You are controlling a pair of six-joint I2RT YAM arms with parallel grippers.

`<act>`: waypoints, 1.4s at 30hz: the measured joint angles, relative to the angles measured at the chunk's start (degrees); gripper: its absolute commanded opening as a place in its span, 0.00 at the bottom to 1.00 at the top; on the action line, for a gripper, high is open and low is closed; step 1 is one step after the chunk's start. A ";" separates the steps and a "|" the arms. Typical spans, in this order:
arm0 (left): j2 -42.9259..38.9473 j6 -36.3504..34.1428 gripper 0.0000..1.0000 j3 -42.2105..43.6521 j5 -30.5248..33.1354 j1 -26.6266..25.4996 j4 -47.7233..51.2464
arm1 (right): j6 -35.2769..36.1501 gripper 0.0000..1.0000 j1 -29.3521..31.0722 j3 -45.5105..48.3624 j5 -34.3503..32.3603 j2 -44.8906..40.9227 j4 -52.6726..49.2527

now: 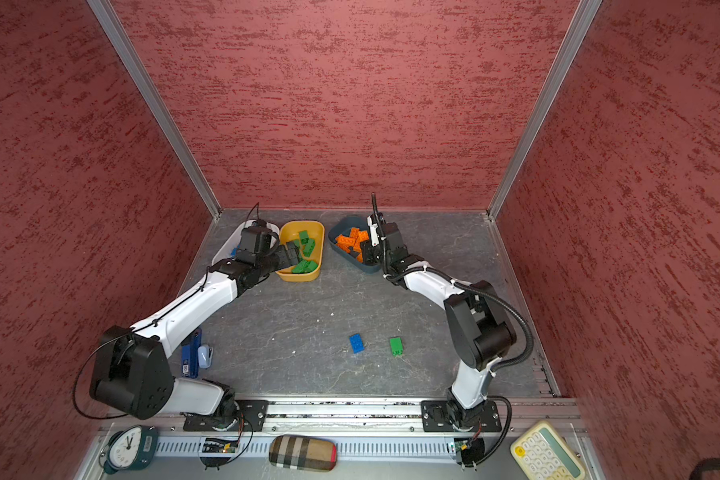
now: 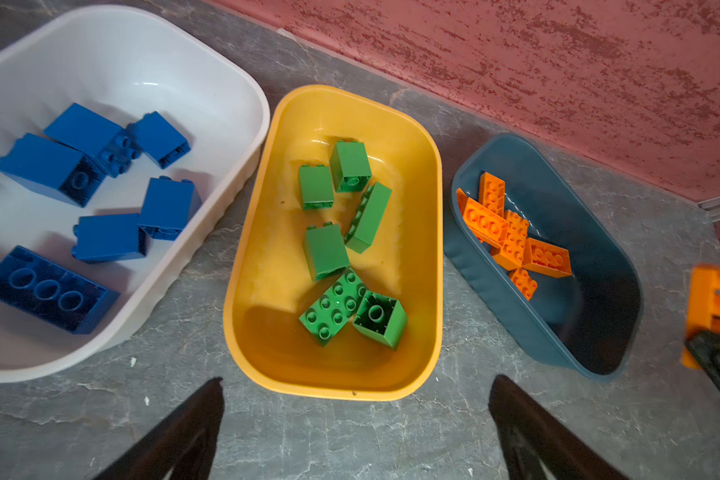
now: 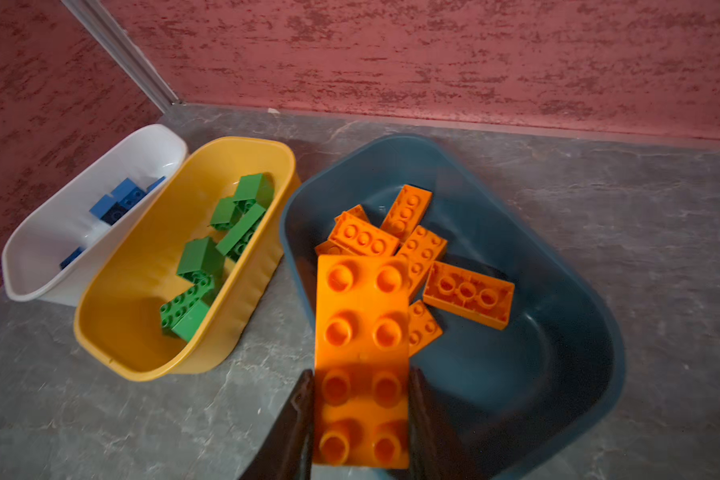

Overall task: Sort the legos into containers by color
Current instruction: 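Lift the orange brick into the teal tub and open the right gripper, then grasp the last green brick with the right gripper and drop it into the yellow tub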

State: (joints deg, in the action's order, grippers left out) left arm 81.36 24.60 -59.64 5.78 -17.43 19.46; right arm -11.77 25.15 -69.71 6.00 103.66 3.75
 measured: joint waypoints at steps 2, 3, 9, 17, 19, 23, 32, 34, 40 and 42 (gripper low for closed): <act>0.00 -0.15 0.99 0.00 -1.07 0.00 0.02 | 0.28 0.22 -2.01 -3.87 2.05 3.48 -2.73; 0.00 -0.28 0.99 0.00 -1.36 0.00 0.04 | 0.81 0.22 -2.58 -5.27 2.99 4.76 -4.00; 0.00 -0.59 1.00 0.00 -0.79 -0.39 0.04 | 8.13 0.35 -3.89 -13.90 5.35 11.21 -14.82; 0.00 -0.46 0.99 0.00 0.15 -0.72 0.04 | 13.62 0.64 -3.98 -17.05 5.16 11.63 -22.49; 0.04 -0.66 1.00 0.00 0.61 -1.36 0.04 | 13.46 0.67 -3.98 -17.11 5.29 11.30 -23.34; 0.04 -1.33 0.99 0.00 0.76 -2.97 -0.02 | 11.52 0.73 -3.98 -14.95 5.77 8.11 -23.67; 0.07 -3.58 0.99 2.43 -3.19 -6.75 -5.64 | 0.11 0.81 -3.98 4.02 4.09 -14.56 -19.34; 0.15 -4.90 0.99 2.43 -3.63 -8.85 -6.36 | -3.50 0.82 -3.96 9.64 2.40 -20.44 -18.29; 2.54 -8.66 0.99 2.27 -3.26 -15.93 -7.50 | -15.54 0.83 -3.91 23.76 -2.64 -34.91 -23.78; 3.63 -9.46 1.00 2.25 -2.60 -17.66 -7.48 | -19.10 0.86 -3.54 26.60 -2.75 -38.23 -27.67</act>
State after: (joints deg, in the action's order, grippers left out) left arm 84.99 15.14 -57.39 3.18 -35.09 11.99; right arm -30.87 21.61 -43.11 3.25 65.43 -23.92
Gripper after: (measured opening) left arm 0.995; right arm 0.839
